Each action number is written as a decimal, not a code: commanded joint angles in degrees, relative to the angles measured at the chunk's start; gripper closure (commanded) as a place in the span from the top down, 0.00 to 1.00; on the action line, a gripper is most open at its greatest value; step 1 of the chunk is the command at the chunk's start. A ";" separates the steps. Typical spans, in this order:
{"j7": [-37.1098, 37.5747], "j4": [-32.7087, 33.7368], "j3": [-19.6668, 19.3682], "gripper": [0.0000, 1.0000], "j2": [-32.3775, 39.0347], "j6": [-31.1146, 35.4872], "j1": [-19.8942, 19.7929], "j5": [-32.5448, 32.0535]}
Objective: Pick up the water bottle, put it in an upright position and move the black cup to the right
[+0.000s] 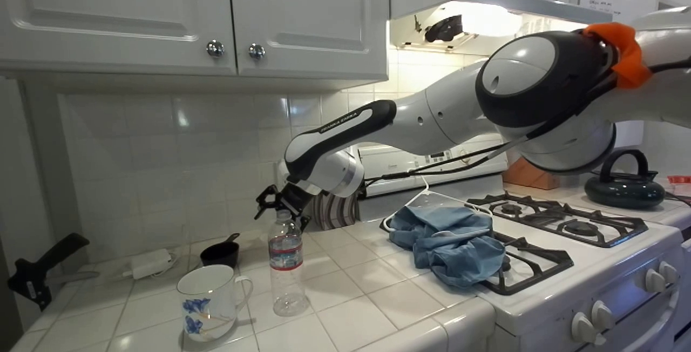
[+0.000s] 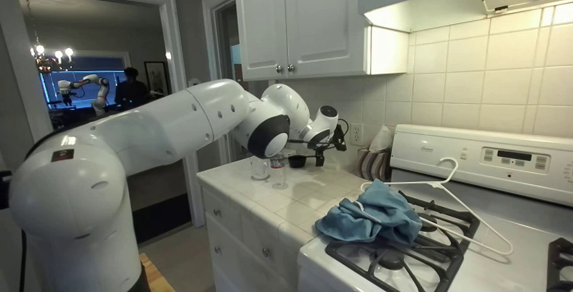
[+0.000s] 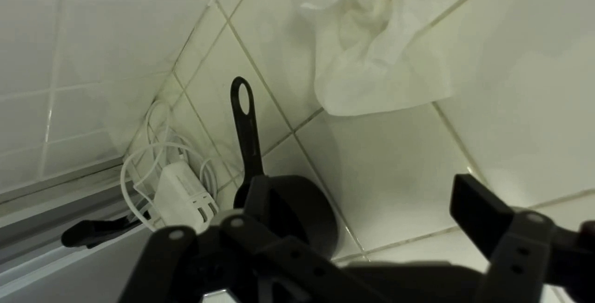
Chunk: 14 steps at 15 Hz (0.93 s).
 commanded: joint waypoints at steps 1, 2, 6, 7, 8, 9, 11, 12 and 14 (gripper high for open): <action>-2.60 8.02 -2.35 1.00 2.19 -4.65 4.19 2.73; -2.49 9.46 -2.95 1.00 2.59 -5.33 5.19 3.03; -2.61 14.44 -4.54 0.94 4.28 -10.55 8.32 4.37; -2.58 15.54 -5.05 0.90 4.73 -11.87 9.01 4.62; -2.64 16.57 -5.51 0.87 5.17 -13.14 9.63 4.86; -2.71 17.40 -5.91 0.82 5.58 -14.05 10.13 5.17; -2.94 19.40 -6.63 0.72 6.71 -15.47 11.15 5.58; -3.00 20.21 -6.95 0.73 7.20 -15.93 11.61 5.81; -3.12 21.95 -7.27 0.63 8.39 -16.55 12.47 6.21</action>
